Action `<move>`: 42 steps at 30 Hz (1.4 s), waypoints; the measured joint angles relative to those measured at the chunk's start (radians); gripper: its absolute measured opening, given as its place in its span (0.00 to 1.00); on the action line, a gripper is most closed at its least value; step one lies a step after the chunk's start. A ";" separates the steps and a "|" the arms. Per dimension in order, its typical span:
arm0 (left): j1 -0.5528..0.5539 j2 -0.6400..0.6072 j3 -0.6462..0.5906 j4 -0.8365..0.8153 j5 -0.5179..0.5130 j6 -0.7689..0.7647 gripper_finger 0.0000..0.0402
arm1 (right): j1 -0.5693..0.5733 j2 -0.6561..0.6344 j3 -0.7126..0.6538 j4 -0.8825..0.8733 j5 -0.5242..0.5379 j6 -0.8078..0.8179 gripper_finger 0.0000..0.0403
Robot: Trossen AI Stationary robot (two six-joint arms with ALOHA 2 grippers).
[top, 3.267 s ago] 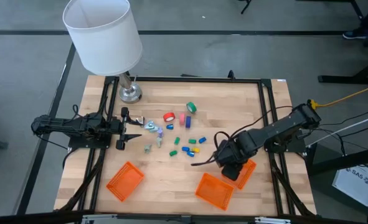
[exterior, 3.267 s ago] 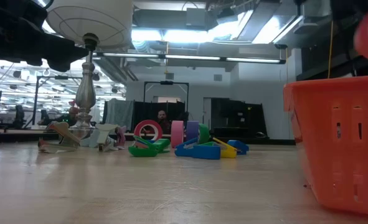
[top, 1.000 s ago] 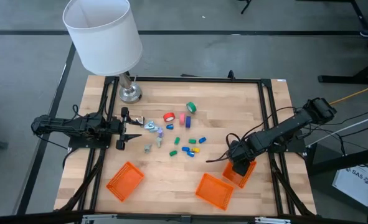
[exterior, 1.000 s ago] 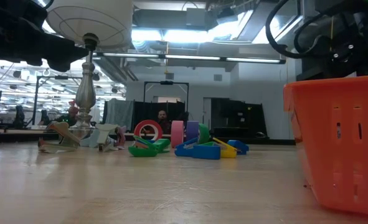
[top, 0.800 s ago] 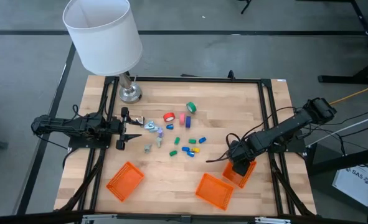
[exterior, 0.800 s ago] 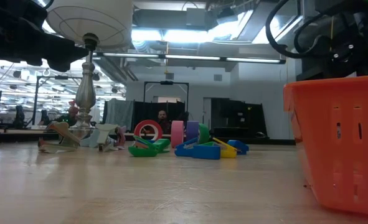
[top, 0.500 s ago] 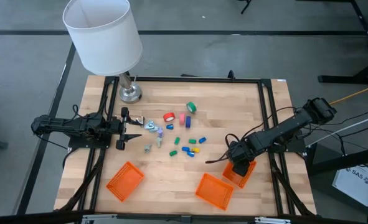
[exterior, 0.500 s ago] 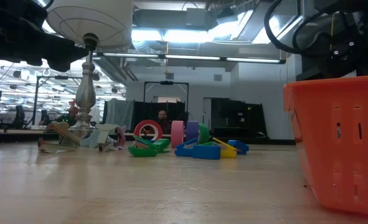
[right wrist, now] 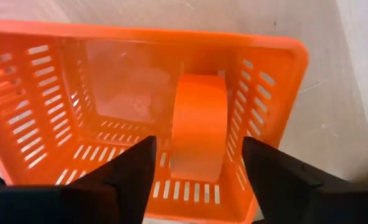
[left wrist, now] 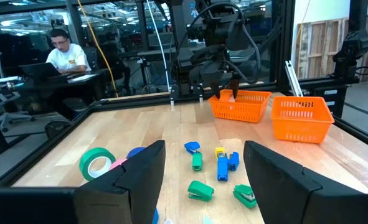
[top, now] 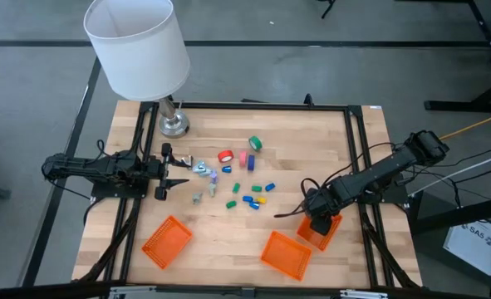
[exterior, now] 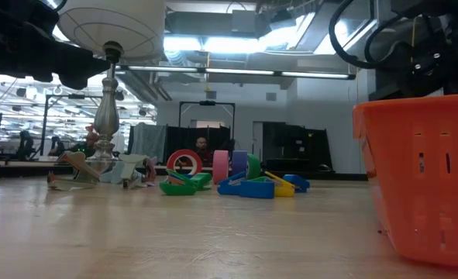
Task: Pick and place Stapler, Stapler remover, tape
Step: Put the orange tape into the right orange bin, then put the green tape into the right orange bin
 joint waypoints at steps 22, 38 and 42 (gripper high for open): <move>0.000 0.000 0.000 0.000 0.000 0.000 0.53 | -0.130 0.000 0.270 -0.074 0.197 -0.558 0.59; 0.000 0.000 0.000 0.000 0.000 0.000 0.54 | -0.324 0.047 0.270 0.232 0.418 -1.376 0.59; 0.000 0.000 0.000 0.000 0.000 0.000 0.53 | -0.363 0.071 0.270 0.330 0.445 -1.377 0.59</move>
